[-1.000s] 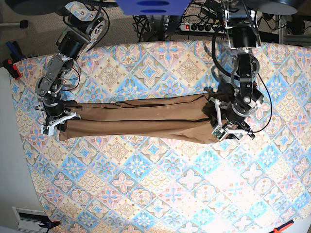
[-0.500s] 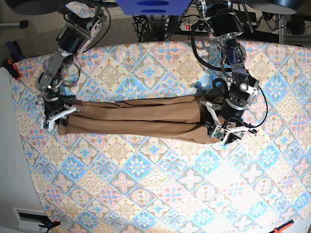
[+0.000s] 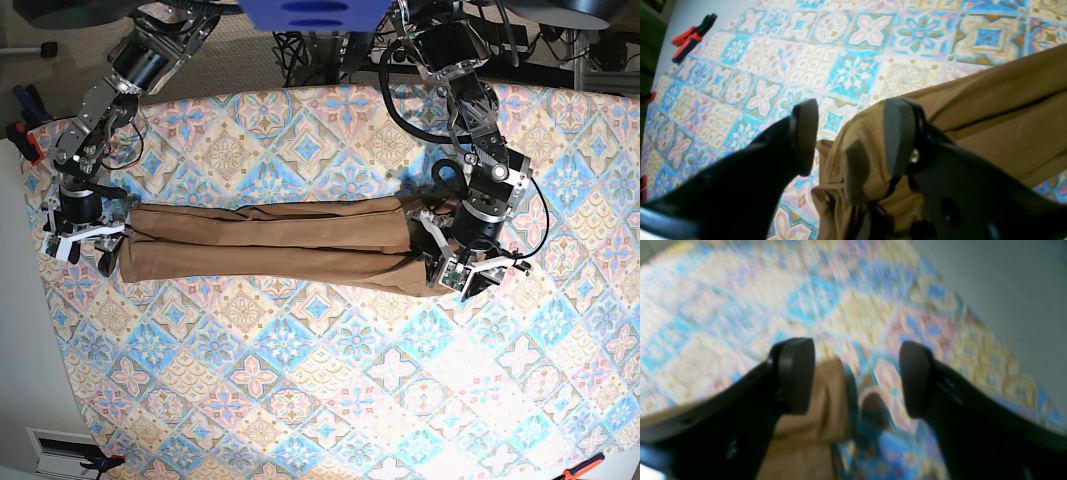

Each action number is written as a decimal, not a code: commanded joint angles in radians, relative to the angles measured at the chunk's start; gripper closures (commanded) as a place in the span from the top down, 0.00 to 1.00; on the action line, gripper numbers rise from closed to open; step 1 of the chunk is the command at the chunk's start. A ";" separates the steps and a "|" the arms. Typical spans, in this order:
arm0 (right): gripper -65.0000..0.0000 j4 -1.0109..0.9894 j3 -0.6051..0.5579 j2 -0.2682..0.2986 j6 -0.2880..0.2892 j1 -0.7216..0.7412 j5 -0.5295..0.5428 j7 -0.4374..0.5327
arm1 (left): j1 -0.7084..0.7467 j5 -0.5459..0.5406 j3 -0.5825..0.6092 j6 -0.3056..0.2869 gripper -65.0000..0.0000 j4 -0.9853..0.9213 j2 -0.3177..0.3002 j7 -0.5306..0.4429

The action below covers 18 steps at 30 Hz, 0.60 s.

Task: Layout the t-shirt on the table in an organized manner, then fold the t-shirt properly
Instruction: 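Lower the folded strip onto the table with both grippers and pull taut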

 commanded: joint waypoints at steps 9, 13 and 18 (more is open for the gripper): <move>0.65 -0.072 0.063 0.006 0.021 -0.055 0.461 -0.007 | -0.014 -0.003 0.003 0.007 0.46 0.016 0.001 -0.021; 0.65 -0.129 0.063 0.006 0.021 -0.081 0.629 -0.095 | -0.014 -0.003 0.003 0.007 0.46 0.016 0.001 -0.021; 0.65 -0.164 0.063 0.003 0.021 -0.078 0.622 -0.118 | -0.015 -0.003 0.003 0.007 0.46 0.016 0.001 -0.021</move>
